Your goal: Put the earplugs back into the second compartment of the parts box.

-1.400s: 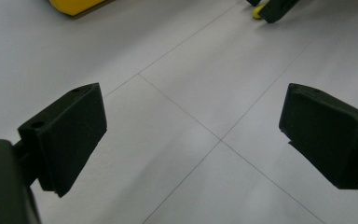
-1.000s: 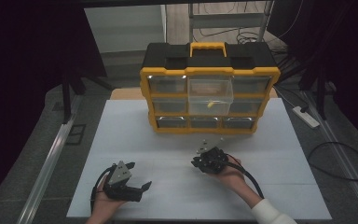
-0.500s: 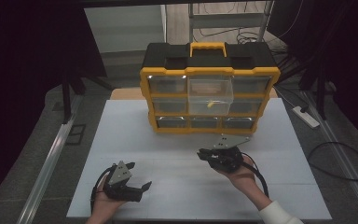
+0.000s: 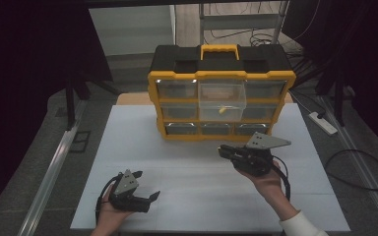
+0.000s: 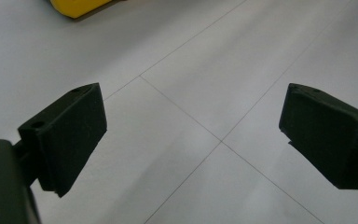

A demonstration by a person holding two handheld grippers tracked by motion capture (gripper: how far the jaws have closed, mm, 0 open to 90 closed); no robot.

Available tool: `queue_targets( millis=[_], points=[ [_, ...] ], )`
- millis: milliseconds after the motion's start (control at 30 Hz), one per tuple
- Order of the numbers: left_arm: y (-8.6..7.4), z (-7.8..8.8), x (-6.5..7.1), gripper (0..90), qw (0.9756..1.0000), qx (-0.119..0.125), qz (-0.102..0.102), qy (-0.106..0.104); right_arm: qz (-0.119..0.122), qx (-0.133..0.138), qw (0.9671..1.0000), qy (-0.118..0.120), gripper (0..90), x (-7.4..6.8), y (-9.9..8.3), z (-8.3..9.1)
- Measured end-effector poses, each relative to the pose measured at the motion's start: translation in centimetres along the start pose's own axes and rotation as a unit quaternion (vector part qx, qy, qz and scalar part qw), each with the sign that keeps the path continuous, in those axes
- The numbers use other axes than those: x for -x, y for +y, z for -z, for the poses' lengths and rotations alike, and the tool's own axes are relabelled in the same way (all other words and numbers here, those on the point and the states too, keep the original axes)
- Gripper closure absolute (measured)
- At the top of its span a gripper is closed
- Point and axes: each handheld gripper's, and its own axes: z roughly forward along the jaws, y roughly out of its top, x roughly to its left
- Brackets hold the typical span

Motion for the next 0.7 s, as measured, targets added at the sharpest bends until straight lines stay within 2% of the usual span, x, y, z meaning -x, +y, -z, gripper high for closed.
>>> queue_targets(
  millis=[433, 533, 700],
  points=[
    [0.0, 0.0, 0.0, 7.6, 1.0, -0.001, 0.0, -0.001, 0.0, 0.058, 0.9983, -0.007, 80.2, 0.0, 2.5, 3.1],
    [0.1, 0.0, 0.0, 7.6, 1.0, 0.0, 0.0, 0.0, -0.003, 0.077, 0.997, -0.008, 80.2, -0.2, 3.4, 3.8],
    [0.1, 0.0, 0.0, 7.6, 1.0, 0.0, -0.001, -0.001, 0.007, 0.097, 0.9952, -0.011, 80.2, -0.5, 4.7, 4.7]
  ],
)
